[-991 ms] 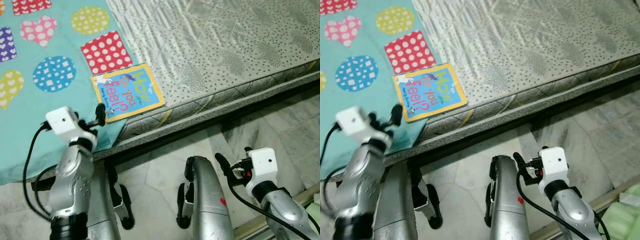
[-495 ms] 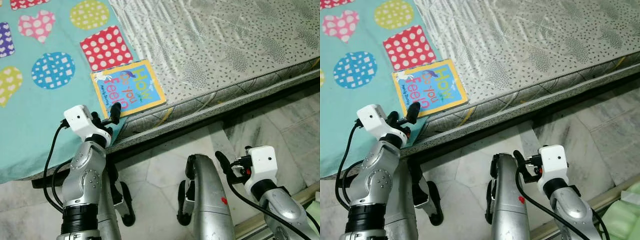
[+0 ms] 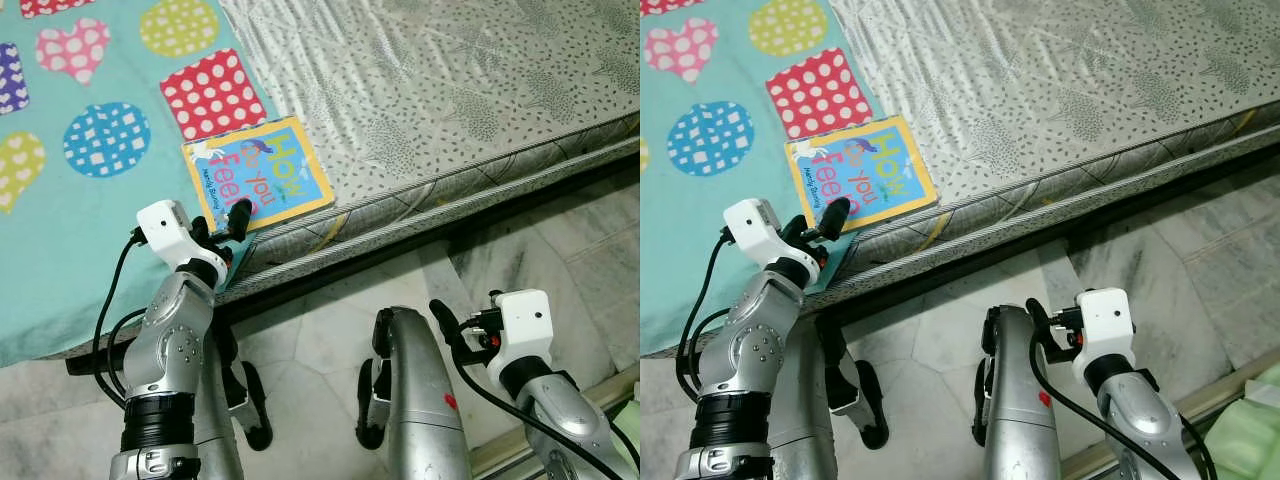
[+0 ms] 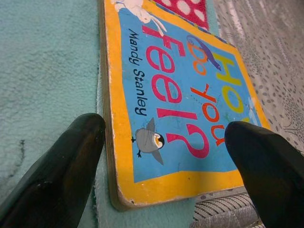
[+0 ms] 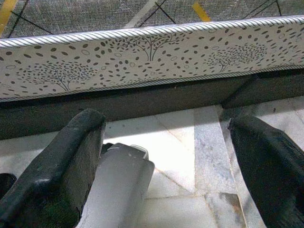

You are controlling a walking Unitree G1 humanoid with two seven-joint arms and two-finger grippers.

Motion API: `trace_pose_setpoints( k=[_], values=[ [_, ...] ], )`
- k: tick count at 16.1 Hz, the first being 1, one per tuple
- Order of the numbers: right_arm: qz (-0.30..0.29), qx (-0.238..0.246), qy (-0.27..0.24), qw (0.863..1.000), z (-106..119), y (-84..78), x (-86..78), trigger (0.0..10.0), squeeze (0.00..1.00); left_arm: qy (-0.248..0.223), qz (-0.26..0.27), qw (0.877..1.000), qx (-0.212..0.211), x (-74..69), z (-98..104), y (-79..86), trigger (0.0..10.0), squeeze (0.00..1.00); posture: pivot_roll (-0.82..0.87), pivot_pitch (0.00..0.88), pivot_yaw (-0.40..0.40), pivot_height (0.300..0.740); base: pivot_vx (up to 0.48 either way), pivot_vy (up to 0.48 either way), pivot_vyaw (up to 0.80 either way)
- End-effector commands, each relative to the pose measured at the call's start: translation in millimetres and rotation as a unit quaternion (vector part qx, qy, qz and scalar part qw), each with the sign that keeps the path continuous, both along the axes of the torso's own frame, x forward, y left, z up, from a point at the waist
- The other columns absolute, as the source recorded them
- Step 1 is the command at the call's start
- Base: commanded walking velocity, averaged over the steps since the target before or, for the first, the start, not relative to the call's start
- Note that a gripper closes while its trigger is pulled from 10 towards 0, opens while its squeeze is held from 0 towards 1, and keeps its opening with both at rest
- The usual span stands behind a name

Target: Clean up the room

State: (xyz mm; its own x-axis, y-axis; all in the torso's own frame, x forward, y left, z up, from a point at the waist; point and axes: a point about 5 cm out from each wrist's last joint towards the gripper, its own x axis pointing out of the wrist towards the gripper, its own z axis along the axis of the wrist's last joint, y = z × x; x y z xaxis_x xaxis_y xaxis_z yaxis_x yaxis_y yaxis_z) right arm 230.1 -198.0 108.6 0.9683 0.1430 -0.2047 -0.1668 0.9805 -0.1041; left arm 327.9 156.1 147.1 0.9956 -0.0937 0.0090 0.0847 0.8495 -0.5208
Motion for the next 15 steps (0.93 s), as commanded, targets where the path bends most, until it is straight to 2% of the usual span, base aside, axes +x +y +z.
trace_pose_setpoints(
  k=[1, 4, 6, 12, 15],
  values=[
    [-0.002, 0.002, 0.015, 1.000, -5.3, -0.6, -6.1, 10.0, 0.00, 0.011, -0.009, 1.000, -0.005, -6.1, -4.9, -2.1, 10.0, 0.00, -0.20, 0.449, -0.038, 0.552, 0.000, 0.000, 0.00],
    [0.000, 0.004, 0.016, 1.000, -6.2, 0.0, -5.0, 10.0, 0.00, 0.010, -0.013, 1.000, -0.011, -10.1, -4.0, -3.2, 10.0, 0.00, -0.19, 0.446, -0.036, 0.552, 0.000, 0.000, 0.00],
    [0.002, 0.004, 0.015, 1.000, -6.4, 0.9, -4.3, 10.0, 0.00, 0.019, -0.013, 1.000, -0.009, -7.8, -9.2, 0.4, 10.0, 0.00, -0.19, 0.444, -0.036, 0.552, 0.000, 0.000, 0.00],
    [0.000, 0.002, 0.011, 1.000, -5.9, 1.9, -2.6, 10.0, 0.00, 0.035, -0.034, 0.999, -0.019, 10.1, -15.8, -0.6, 10.0, 0.00, -0.20, 0.435, -0.036, 0.552, 0.000, 0.000, 0.00],
    [-0.002, 0.001, 0.009, 1.000, -5.7, 2.6, -1.7, 10.0, 0.00, 0.036, -0.061, 0.997, -0.015, 16.3, -17.1, -8.4, 10.0, 0.00, -0.21, 0.430, -0.033, 0.552, 0.000, 0.000, 0.00]
  ],
)
